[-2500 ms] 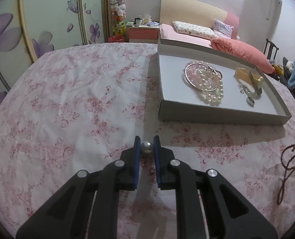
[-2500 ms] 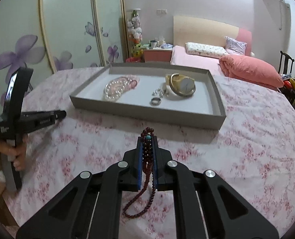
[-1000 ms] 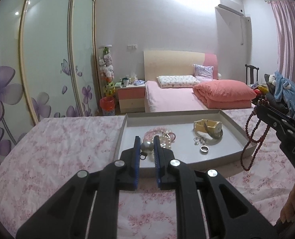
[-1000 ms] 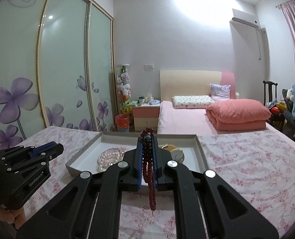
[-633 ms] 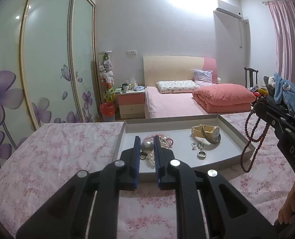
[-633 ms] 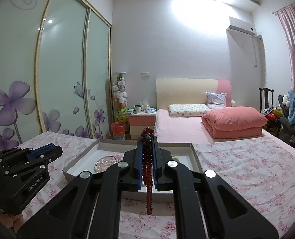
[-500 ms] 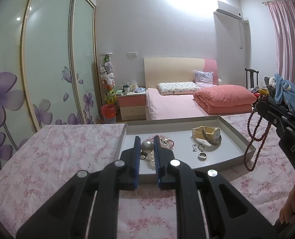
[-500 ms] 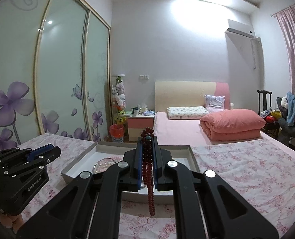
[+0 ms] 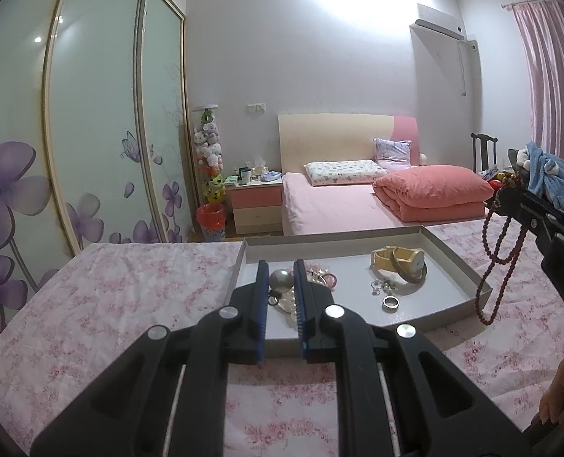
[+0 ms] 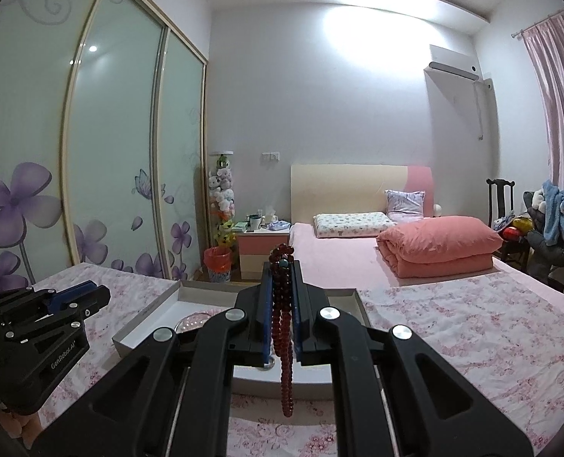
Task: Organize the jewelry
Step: 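Carry pearl to tray with left tool while right tool carries red beads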
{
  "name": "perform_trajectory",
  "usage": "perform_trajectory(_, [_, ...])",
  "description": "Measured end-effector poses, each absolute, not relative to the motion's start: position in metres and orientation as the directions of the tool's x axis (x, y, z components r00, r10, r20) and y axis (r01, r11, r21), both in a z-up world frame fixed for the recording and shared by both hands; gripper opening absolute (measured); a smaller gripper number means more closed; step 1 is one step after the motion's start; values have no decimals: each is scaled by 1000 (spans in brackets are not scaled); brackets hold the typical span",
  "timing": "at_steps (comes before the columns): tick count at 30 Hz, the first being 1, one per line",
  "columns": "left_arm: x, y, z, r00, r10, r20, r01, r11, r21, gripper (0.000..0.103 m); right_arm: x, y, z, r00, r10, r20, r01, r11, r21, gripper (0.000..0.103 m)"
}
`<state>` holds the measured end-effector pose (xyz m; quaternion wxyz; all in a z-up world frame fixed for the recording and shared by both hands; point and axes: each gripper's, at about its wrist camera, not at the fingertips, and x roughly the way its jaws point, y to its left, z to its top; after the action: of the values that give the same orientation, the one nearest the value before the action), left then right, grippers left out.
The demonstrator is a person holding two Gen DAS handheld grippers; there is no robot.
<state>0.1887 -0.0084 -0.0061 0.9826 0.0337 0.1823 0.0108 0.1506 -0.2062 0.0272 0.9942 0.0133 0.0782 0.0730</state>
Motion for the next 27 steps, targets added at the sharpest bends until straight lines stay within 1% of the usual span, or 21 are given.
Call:
perform_trajectory(6, [199, -10, 7, 945, 33, -325, -10, 998, 70, 14, 156, -208, 40, 984, 138, -111, -135, 990, 38, 9])
perform_trajectory(10, [214, -11, 11, 943, 30, -333, -11, 998, 57, 14, 166, -207, 46, 987, 135, -92, -132, 991, 36, 9])
perform_trajectory(18, [253, -14, 8, 933, 29, -359, -17, 999, 38, 14, 212, -203, 38, 978, 153, -142, -142, 986, 85, 9])
perform_trajectory(23, [273, -16, 7, 932, 21, -361, -15, 1000, 21, 14, 228, -199, 32, 978, 150, -145, -136, 986, 99, 9])
perform_trajectory(27, [287, -14, -4, 931, 4, -365, -7, 1000, -6, 14, 235, -201, 18, 975, 154, -157, -135, 983, 125, 9])
